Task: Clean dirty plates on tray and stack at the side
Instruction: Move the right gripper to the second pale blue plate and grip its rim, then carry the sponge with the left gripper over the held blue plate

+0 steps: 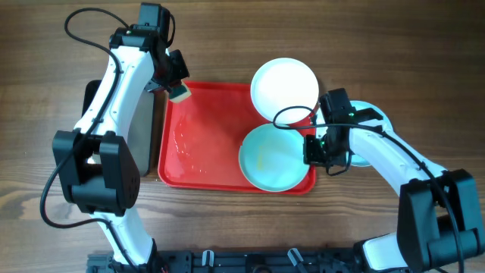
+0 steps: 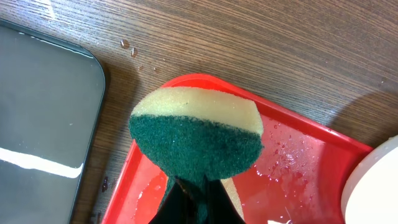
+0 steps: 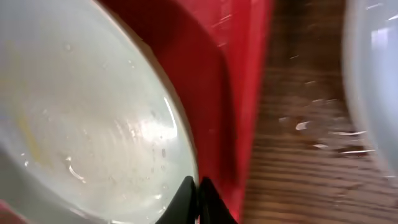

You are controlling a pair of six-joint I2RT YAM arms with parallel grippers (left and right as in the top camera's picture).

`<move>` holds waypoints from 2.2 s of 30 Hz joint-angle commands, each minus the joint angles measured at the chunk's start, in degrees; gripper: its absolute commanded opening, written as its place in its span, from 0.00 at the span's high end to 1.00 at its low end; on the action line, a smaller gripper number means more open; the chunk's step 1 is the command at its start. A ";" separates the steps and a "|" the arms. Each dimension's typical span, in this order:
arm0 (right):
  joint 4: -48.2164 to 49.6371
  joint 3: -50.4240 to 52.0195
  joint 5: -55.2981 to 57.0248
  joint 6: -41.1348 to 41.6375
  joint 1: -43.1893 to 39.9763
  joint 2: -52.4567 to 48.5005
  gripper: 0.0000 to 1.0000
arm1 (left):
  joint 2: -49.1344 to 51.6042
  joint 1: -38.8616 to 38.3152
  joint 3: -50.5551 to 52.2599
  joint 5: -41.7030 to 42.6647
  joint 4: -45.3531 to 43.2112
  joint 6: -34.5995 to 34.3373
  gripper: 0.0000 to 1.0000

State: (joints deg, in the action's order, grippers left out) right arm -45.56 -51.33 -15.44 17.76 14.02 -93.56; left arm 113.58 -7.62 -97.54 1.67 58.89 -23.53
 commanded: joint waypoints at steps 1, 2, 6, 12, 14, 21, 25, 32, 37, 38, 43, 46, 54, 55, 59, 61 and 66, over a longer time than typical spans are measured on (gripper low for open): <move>-0.02 -1.46 -9.40 0.74 3.85 -0.72 0.96 | -0.15 -0.15 0.22 0.85 -0.15 -0.92 0.96; 0.50 -1.86 -9.70 2.08 5.22 -0.72 0.96 | -0.15 -0.15 0.22 0.85 -0.15 -0.92 0.96; 6.69 -3.30 -8.11 12.81 11.34 -0.74 0.96 | -0.15 -0.15 0.22 0.85 -0.20 -0.92 0.96; 17.20 -7.52 -1.81 23.37 17.00 -6.45 0.96 | -0.15 -0.15 0.22 0.85 -0.17 -0.92 0.96; 17.51 -10.95 0.20 24.44 18.14 -10.91 0.96 | -0.15 -0.15 0.22 0.85 -0.15 -0.92 0.96; 14.21 -20.48 3.26 21.09 19.78 -19.47 0.85 | -0.15 -0.15 0.22 0.85 0.07 -0.92 0.96; 14.23 -20.72 1.66 16.31 19.78 -19.47 0.70 | -0.15 -0.15 0.26 0.83 0.02 -0.92 0.96; 15.54 -20.65 1.64 16.76 19.82 -20.41 0.75 | -0.15 -0.15 1.99 0.66 -1.62 -0.33 0.96; 18.12 -20.65 0.61 16.94 19.82 -21.75 0.83 | -0.11 -0.15 3.69 0.66 -2.56 0.79 0.96; 18.67 -20.65 0.61 16.92 19.82 -21.75 0.90 | -0.11 -0.15 3.69 0.66 -2.56 0.79 0.96; 18.95 -20.65 0.81 16.94 19.82 -21.75 0.96 | -0.11 -0.90 3.69 1.14 -1.01 3.26 0.96; 18.78 -20.65 0.83 16.94 19.82 -21.75 0.96 | -0.11 -3.54 4.28 1.44 1.44 8.76 0.96; 18.67 -20.65 0.81 17.38 19.82 -21.75 0.96 | -0.11 -7.08 16.92 1.20 -1.88 9.42 0.96; 18.69 -20.65 0.81 17.38 19.82 -21.75 0.96 | -0.11 -7.15 18.97 0.11 -3.21 9.42 0.96; 18.67 -20.65 0.79 17.35 19.76 -21.75 0.96 | -0.11 -7.61 26.34 -2.54 -9.27 9.68 0.96; 18.69 -20.65 0.79 17.38 19.65 -21.75 0.96 | -0.09 -8.46 28.46 -1.55 -9.66 10.51 0.96; 18.80 -20.65 0.81 18.25 19.50 -21.75 0.96 | -0.11 -12.44 29.57 23.78 -6.69 32.13 0.96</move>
State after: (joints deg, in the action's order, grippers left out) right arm -27.09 -70.89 -14.50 34.83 33.61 -114.13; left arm 110.91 -16.45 -71.64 3.14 49.04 -9.23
